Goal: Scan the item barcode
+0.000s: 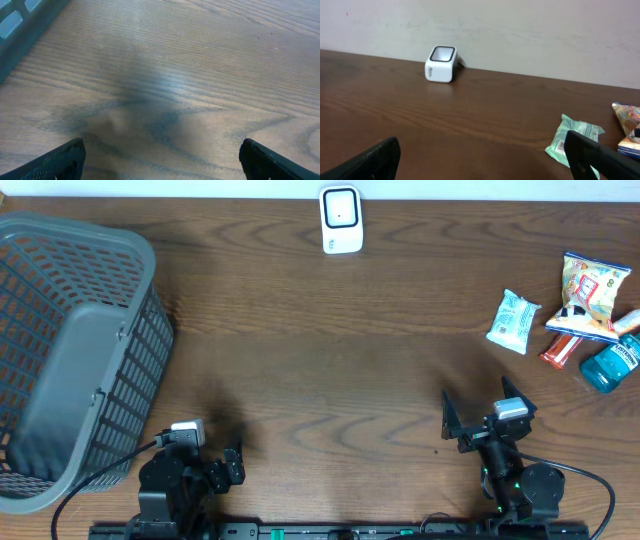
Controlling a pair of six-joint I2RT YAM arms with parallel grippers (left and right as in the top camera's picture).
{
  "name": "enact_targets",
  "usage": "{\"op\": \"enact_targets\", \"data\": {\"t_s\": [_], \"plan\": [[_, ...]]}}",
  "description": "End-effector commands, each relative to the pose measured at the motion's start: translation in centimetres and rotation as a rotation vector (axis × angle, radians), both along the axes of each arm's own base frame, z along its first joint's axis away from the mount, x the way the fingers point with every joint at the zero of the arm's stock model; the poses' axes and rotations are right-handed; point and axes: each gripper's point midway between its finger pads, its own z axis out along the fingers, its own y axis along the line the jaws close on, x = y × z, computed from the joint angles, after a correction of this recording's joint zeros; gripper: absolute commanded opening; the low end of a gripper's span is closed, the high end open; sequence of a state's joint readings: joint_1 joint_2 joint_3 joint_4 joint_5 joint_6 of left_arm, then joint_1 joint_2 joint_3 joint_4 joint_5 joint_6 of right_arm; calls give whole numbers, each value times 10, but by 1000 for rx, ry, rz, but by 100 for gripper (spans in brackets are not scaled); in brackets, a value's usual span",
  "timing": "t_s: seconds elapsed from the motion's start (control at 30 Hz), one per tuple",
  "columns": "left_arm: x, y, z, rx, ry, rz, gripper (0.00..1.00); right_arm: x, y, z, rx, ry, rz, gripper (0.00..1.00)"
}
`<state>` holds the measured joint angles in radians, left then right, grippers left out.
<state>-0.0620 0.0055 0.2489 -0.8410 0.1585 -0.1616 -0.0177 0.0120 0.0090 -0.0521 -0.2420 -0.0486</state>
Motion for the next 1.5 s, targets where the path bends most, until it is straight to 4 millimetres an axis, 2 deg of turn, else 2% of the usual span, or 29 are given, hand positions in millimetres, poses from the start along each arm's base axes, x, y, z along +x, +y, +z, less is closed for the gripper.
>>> {"op": "enact_targets", "data": {"t_s": [0.0, 0.6, 0.7, 0.8, 0.9, 1.0, 1.1, 1.23, 1.47], "plan": [[-8, -1, -16, -6, 64, -2, 98, 0, 0, -1, -2, 0, -3, 99], [-5, -1, -12, -8, 45, -3, 98, 0, 0, -1, -2, 0, -3, 99], [10, -4, 8, -22, -58, -12, 98, 0, 0, -1, -2, 0, -3, 99], [34, -7, 49, -38, -253, -21, 98, 0, 0, -1, -2, 0, -3, 99], [47, -8, 85, -45, -409, -22, 98, 0, 0, -1, -2, 0, -3, 99], [51, -3, 97, -35, -464, 4, 98, 0, 0, -1, -2, 0, -3, 99], [58, 5, 97, -17, -502, 49, 98, 0, 0, -1, -2, 0, -3, 99], [67, 11, 87, -4, -535, 86, 98, 0, 0, -1, -2, 0, -3, 99], [77, 12, 76, 100, -609, 51, 98, 0, 0, -1, -2, 0, -3, 99]]}}
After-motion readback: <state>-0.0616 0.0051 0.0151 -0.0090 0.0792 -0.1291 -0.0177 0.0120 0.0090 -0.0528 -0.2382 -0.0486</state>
